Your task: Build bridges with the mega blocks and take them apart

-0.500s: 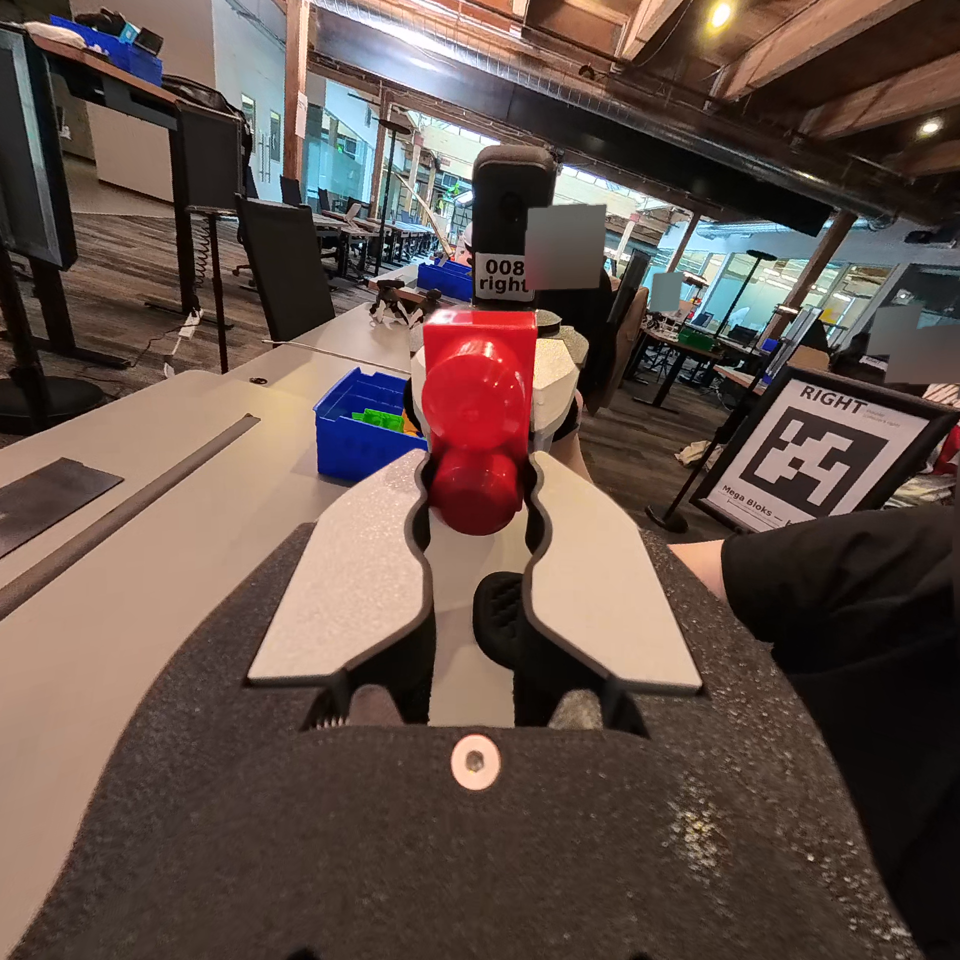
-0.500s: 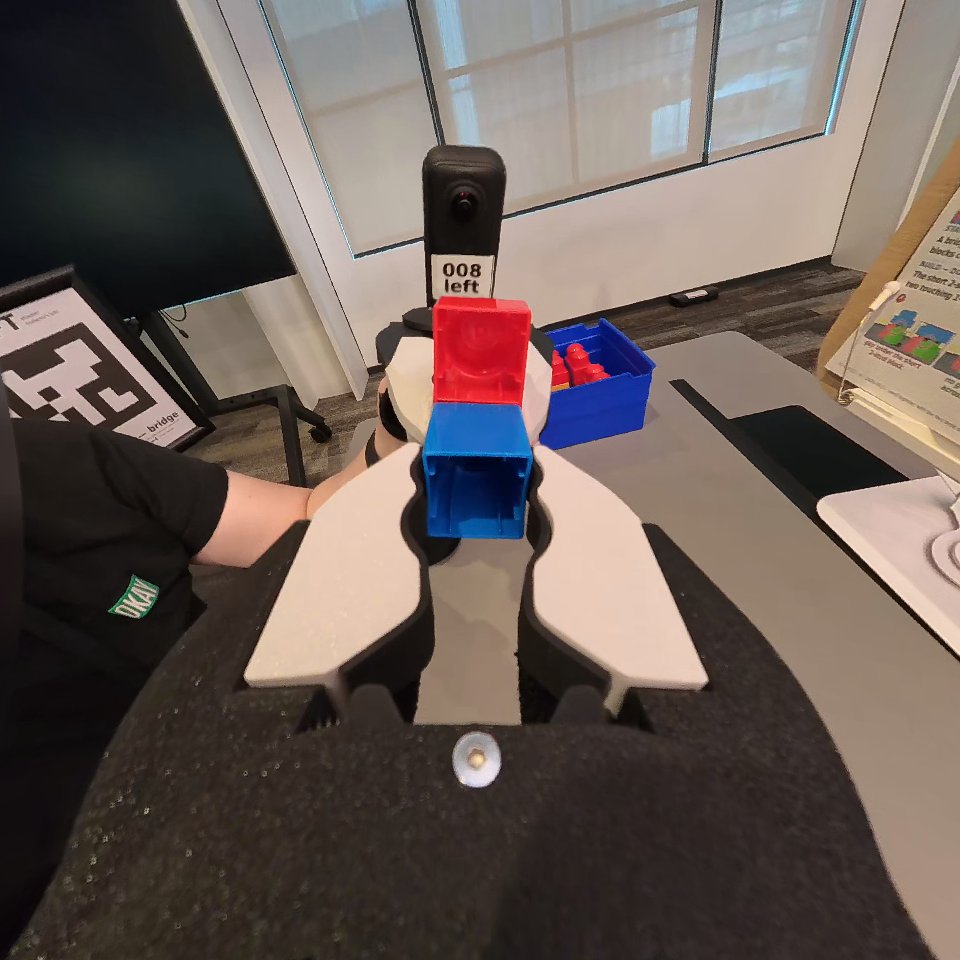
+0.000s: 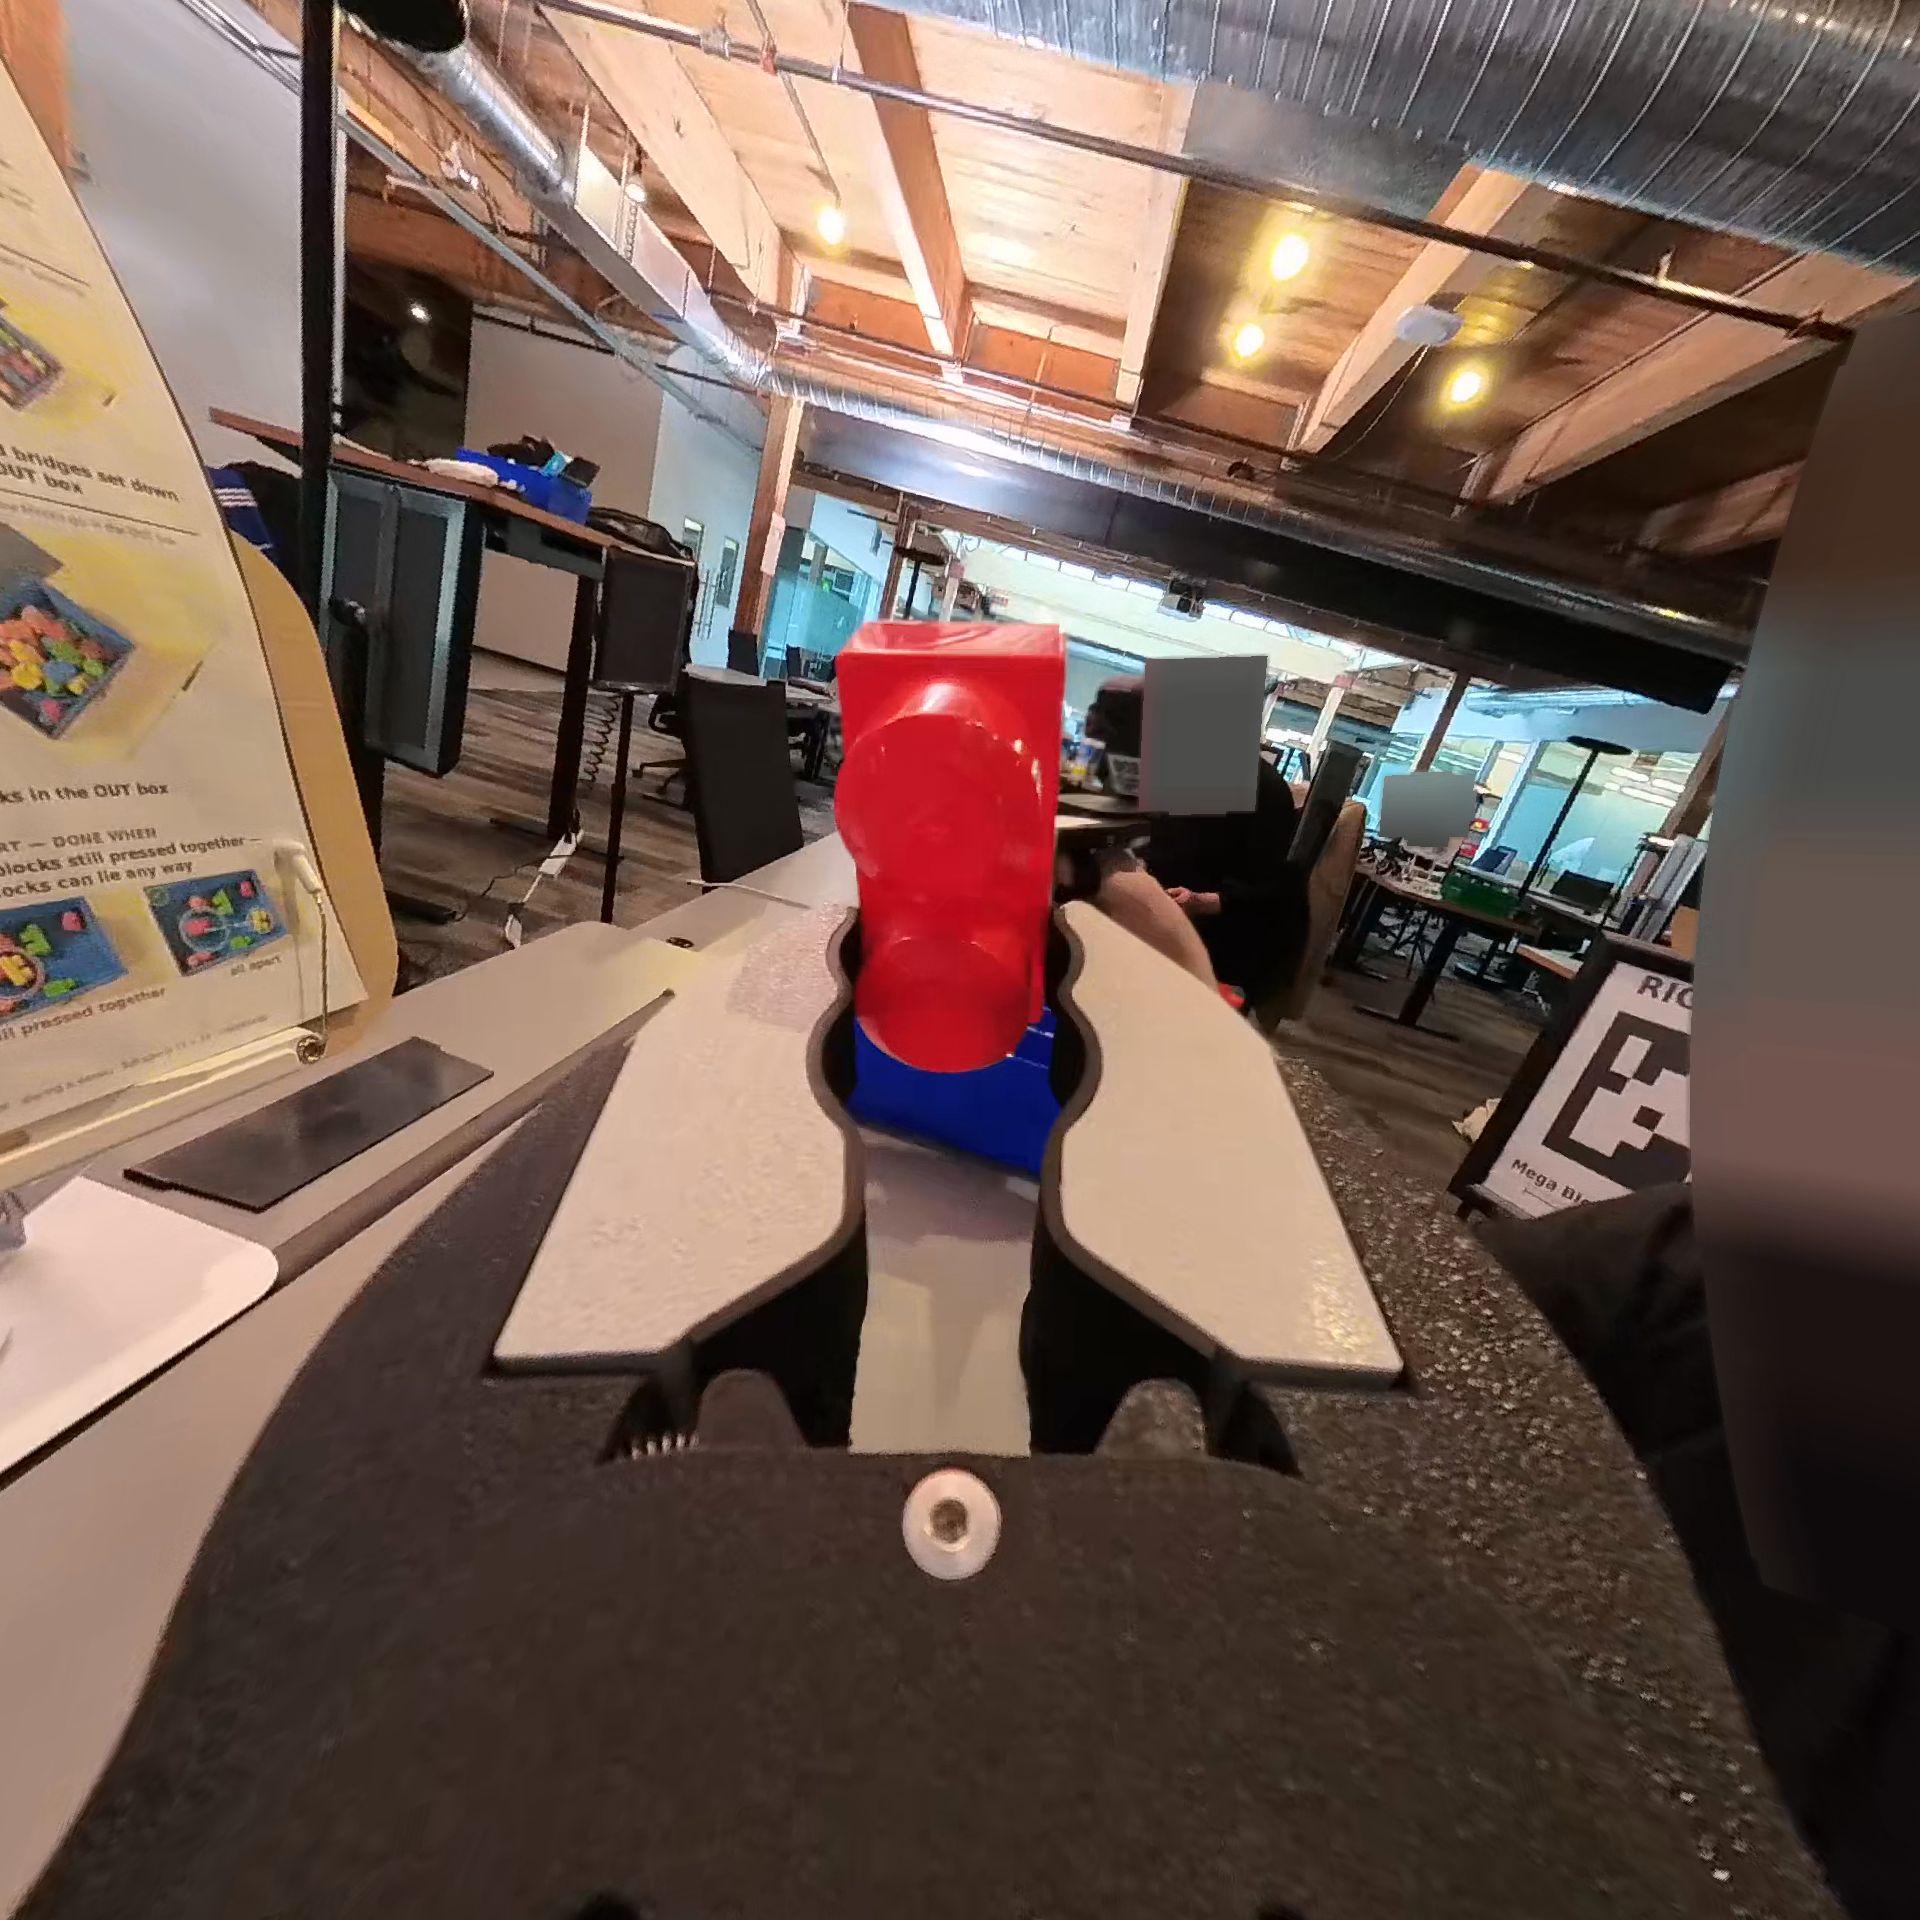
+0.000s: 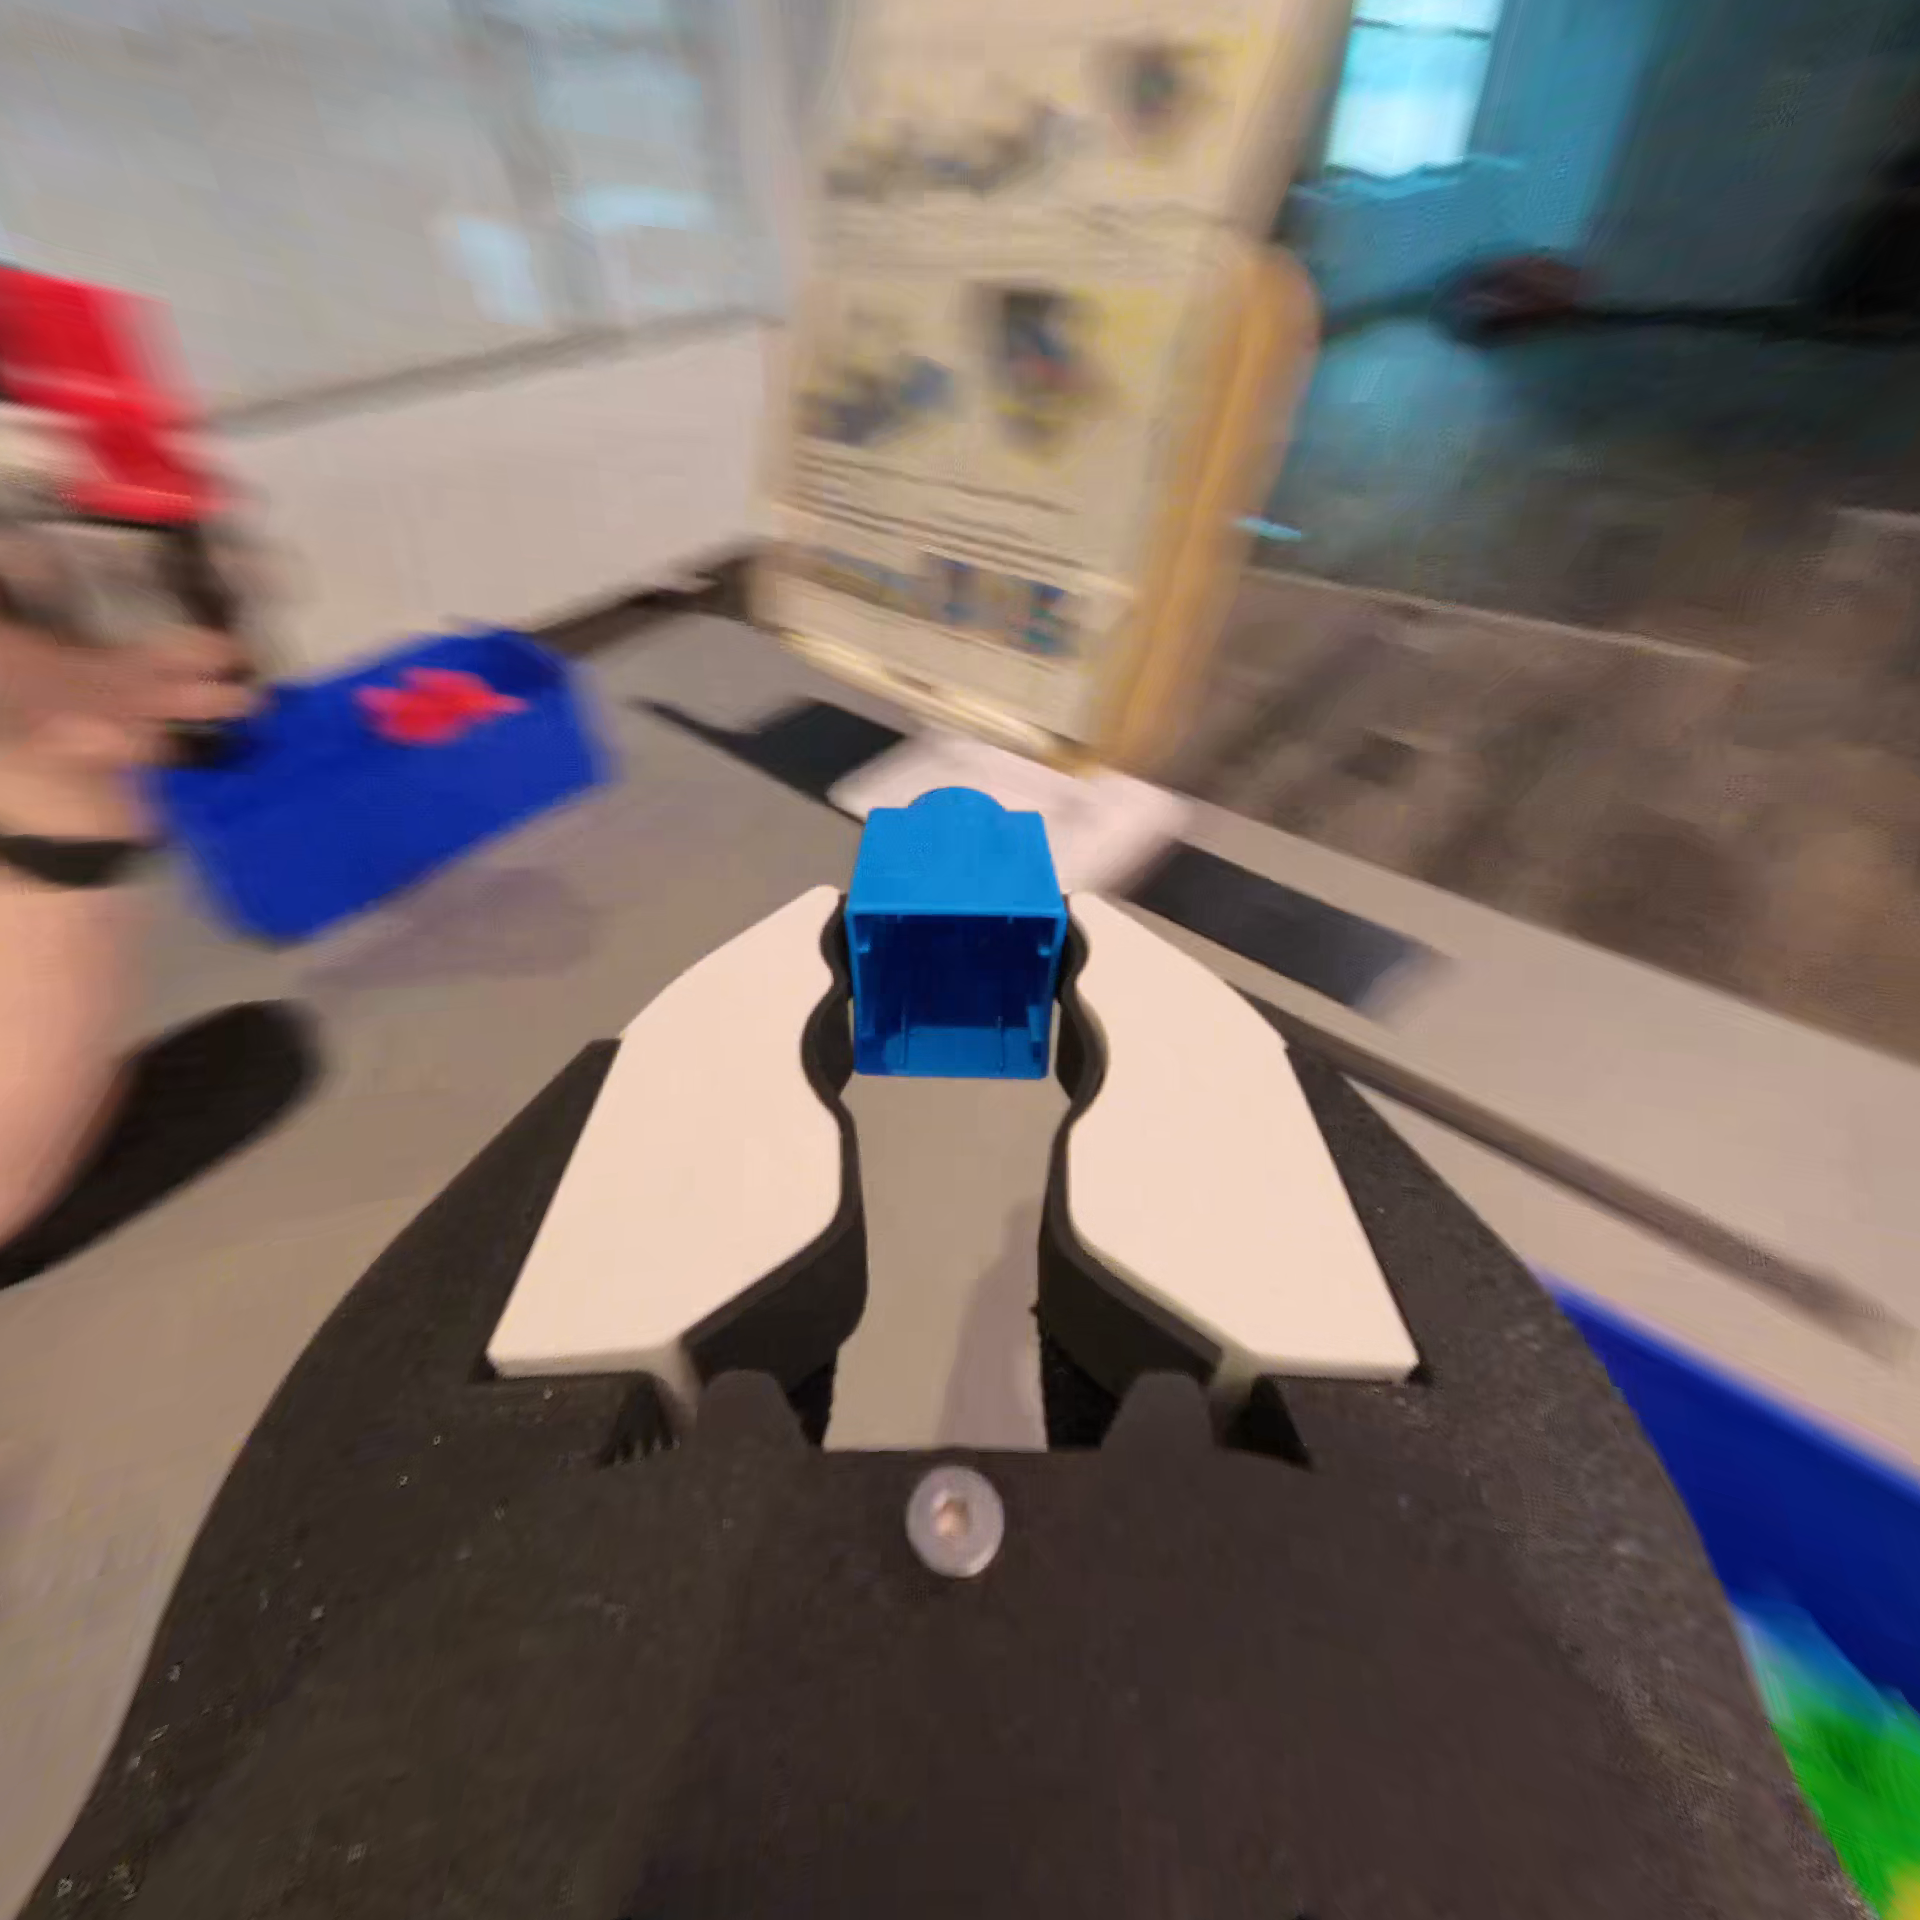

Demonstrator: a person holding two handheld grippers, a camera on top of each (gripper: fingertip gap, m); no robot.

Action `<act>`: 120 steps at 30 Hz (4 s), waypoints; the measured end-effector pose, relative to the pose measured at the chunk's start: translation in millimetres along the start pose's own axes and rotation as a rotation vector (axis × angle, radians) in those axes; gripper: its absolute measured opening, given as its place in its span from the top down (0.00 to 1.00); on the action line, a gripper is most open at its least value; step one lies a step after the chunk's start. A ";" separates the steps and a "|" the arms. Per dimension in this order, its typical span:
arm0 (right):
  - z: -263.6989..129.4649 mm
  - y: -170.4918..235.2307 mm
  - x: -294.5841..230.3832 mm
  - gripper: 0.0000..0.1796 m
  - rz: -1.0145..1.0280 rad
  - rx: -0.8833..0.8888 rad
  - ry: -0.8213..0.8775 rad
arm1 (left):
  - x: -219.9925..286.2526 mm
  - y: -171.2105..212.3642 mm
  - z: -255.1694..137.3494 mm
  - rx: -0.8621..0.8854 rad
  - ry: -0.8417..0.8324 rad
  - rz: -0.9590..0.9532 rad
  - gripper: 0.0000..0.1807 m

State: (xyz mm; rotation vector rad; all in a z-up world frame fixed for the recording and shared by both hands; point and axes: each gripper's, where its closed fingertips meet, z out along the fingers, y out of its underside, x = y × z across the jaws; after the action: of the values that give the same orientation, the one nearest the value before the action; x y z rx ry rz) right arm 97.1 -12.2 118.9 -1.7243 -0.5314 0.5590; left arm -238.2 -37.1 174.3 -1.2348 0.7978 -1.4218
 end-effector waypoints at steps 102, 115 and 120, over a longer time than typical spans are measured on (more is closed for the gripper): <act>56.4 15.7 -11.5 0.74 -0.049 -0.185 0.229 | -23.3 42.3 -28.8 -0.535 -0.511 0.343 0.86; 49.9 10.0 -21.3 0.77 -0.090 -0.187 0.191 | -153.0 87.0 -432.0 -1.802 -0.940 0.497 0.89; 47.6 14.0 -25.2 0.79 -0.120 -0.224 0.193 | -181.3 91.0 -425.1 -1.687 -0.902 0.563 0.81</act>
State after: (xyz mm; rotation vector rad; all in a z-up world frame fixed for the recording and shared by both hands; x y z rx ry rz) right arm 48.6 5.4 98.0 -1.9201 -0.5715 0.2506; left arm -634.1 55.4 -63.7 -2.2456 1.4848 0.6594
